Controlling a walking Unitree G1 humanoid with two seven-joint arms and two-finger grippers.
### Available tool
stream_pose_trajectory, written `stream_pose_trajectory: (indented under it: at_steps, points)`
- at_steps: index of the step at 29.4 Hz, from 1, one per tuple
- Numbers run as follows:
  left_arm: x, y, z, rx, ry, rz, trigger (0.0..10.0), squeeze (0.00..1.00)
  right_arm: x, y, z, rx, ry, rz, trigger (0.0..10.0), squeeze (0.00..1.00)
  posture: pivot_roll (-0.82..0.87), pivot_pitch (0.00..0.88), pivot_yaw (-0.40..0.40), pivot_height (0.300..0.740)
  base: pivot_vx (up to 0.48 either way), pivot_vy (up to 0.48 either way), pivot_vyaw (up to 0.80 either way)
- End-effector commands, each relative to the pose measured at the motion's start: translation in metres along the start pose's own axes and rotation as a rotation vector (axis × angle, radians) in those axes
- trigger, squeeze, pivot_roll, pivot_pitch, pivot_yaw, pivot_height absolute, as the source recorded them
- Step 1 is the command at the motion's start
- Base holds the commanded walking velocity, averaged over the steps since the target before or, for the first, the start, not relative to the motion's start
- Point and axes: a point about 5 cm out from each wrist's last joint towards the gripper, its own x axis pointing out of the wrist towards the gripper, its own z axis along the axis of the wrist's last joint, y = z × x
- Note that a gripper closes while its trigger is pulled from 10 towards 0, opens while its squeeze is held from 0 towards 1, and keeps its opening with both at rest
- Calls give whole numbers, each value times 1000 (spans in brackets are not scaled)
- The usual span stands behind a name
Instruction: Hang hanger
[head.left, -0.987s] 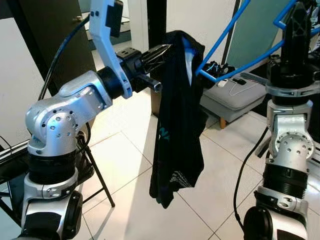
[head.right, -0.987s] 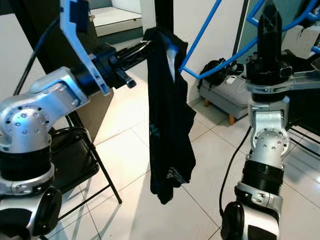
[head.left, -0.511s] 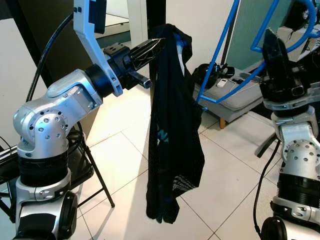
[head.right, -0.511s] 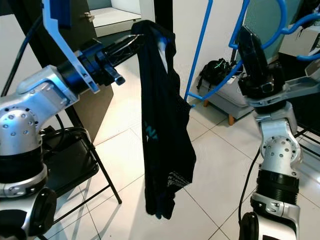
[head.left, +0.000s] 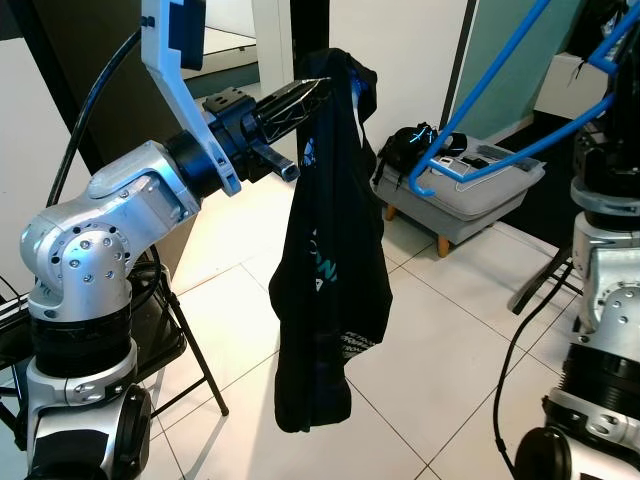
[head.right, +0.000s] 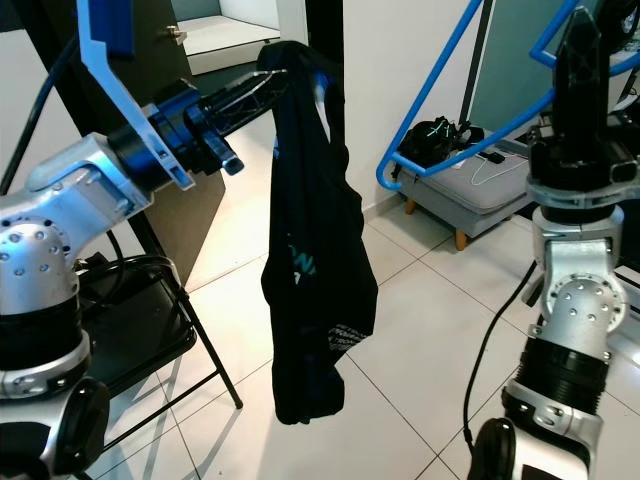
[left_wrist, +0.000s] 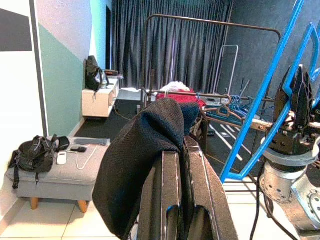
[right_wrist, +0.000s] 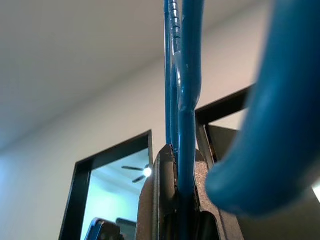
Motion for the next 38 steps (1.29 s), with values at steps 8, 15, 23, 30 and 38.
stream_pose_trajectory:
  at_steps: [8,15,23,30,38]
  points:
    - [2,-9,0,-24,-29,-45,10000,0,15,-12,-11,-16,-61,-67,10000,0,40,16,21,740,0,0,0]
    - [5,-14,-5,-42,-18,-59,10000,0,17,-12,-17,20,-65,-57,10000,0,41,17,20,740,0,0,0]
    - [12,-16,-12,-51,-9,-54,10000,0,20,-5,-27,109,-63,-12,10000,0,41,17,21,740,0,0,0]
    - [12,-10,-12,-41,-4,-29,10000,0,20,-1,-27,124,-60,8,10000,0,37,17,24,740,0,0,0]
    - [10,-7,-13,-30,4,-19,10000,0,19,-2,-23,115,-55,8,10000,0,38,12,23,740,0,0,0]
